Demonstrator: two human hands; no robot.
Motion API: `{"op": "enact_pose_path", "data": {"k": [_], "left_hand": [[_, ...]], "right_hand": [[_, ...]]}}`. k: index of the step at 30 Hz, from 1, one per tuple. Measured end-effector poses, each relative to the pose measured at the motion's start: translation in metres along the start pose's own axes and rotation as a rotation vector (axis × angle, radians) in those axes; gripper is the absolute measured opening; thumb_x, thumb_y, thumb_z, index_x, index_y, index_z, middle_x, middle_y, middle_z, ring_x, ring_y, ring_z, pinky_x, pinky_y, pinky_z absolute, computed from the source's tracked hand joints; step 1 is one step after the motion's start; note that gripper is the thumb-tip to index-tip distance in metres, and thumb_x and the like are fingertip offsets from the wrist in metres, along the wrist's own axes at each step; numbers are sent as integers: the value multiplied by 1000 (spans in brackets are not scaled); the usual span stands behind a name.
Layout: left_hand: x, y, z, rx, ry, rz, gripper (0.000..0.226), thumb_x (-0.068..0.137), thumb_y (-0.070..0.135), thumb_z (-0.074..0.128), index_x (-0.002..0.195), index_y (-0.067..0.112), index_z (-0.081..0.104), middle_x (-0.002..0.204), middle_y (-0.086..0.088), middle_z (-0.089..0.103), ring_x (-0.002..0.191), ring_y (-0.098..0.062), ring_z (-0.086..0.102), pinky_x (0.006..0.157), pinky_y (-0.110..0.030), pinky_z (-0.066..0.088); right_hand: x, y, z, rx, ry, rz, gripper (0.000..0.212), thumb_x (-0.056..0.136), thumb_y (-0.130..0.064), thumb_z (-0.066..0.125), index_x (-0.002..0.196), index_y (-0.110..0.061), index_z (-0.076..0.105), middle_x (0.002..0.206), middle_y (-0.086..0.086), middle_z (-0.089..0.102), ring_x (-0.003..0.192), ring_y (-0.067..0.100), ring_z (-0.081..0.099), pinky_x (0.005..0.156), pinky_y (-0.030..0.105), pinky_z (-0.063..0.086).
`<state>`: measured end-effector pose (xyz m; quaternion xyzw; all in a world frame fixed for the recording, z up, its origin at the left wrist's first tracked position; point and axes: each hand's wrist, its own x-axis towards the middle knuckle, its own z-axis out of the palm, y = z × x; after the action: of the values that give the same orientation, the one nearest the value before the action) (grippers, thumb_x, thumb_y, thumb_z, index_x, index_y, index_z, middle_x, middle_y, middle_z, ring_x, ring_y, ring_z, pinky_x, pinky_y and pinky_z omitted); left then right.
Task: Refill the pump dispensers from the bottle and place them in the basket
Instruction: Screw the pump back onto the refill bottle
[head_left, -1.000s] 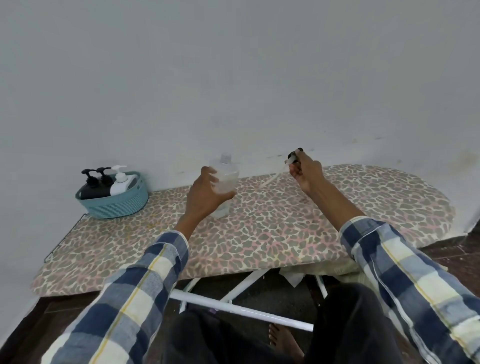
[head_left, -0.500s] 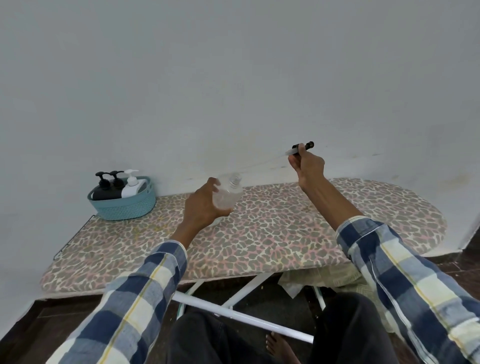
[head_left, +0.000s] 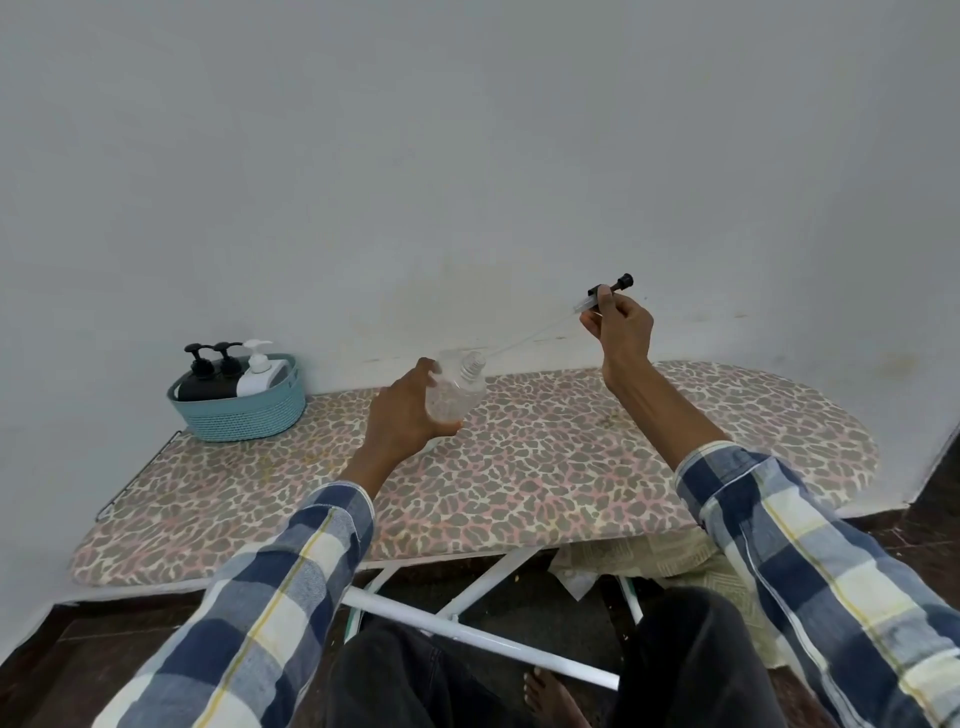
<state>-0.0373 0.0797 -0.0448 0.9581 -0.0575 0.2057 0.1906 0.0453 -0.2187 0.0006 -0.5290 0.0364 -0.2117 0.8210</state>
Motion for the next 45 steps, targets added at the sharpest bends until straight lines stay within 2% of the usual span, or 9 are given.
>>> {"op": "enact_pose_path", "data": {"k": [5,11,16,21,30,35,39,41,45], "left_hand": [[1,0,2,-6,10,-22,85,63,57,97,127,31,47,124,8,73,100,-22,73,69,-31,46],[1,-4,3,-27,32,-61,85,65,55,95,130,31,47,123,7,72,101,-23,73,70,-32,46],[2,-1,4,-41,25,-57,84,64,57,95,129,33,47,123,10,72,103,-20,72,73,-34,53],[3,11,9,-170,56,-127,81,65,66,91,124,33,47,115,12,70,98,-16,70,79,-36,57],[-10,7,35,-371,110,-187,83,74,75,83,133,32,44,127,6,72,109,-19,71,86,-37,58],[-15,0,36,-444,55,-166,92,72,72,87,141,32,41,125,4,72,104,-17,71,85,-32,56],[-31,-16,56,-457,18,-199,89,70,74,87,138,27,54,130,6,72,113,-14,71,94,-35,59],[-36,-22,62,-463,21,-209,90,69,78,85,137,25,59,135,7,71,119,-13,70,98,-34,59],[-34,-21,63,-478,12,-207,92,69,77,85,140,25,59,139,5,70,122,-11,68,103,-33,57]], "right_hand": [[-11,-6,9,44,-74,-34,34,105,-23,66,124,6,68,98,12,64,78,18,65,84,26,62],[-29,-21,28,-34,-151,-162,31,102,-28,71,120,-3,70,94,8,68,74,13,69,86,33,63],[-59,-22,49,-286,-297,-332,26,100,-35,71,117,-16,74,105,-3,79,90,10,73,86,38,64],[-83,-18,71,-437,-498,-410,23,101,-28,71,121,-18,73,109,-10,77,98,1,71,81,13,54],[-91,-2,92,-562,-638,-425,24,105,-20,62,127,-18,72,112,-11,76,102,1,70,83,8,49],[-87,4,109,-617,-667,-426,27,109,-22,55,132,-19,69,114,-10,74,97,-3,67,91,26,56],[-89,16,112,-741,-746,-438,27,108,-25,55,131,-20,68,122,-7,75,109,9,70,98,38,57],[-90,27,109,-757,-772,-438,28,109,-23,55,134,-18,67,127,-5,74,116,12,70,103,37,55],[-88,37,101,-696,-727,-408,26,109,-24,55,132,-22,67,123,-11,75,117,-1,68,102,24,52]]}}
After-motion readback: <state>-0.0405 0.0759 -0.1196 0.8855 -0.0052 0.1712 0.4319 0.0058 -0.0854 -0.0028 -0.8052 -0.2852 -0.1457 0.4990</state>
